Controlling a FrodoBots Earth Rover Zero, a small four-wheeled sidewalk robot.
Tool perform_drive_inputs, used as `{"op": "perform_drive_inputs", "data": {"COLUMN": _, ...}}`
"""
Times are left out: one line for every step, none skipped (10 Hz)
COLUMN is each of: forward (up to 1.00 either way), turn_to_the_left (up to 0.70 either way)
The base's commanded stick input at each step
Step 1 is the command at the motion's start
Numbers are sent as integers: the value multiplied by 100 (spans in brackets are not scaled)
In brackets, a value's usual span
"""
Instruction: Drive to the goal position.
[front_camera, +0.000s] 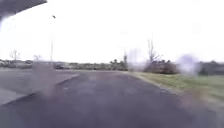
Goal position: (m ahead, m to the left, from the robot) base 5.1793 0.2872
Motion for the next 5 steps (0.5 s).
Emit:
{"op": "perform_drive_inputs", "data": {"forward": 100, "turn_to_the_left": 0}}
{"op": "perform_drive_inputs", "data": {"forward": 100, "turn_to_the_left": 0}}
{"op": "perform_drive_inputs", "data": {"forward": 100, "turn_to_the_left": 0}}
{"op": "perform_drive_inputs", "data": {"forward": 100, "turn_to_the_left": 0}}
{"op": "perform_drive_inputs", "data": {"forward": 100, "turn_to_the_left": 40}}
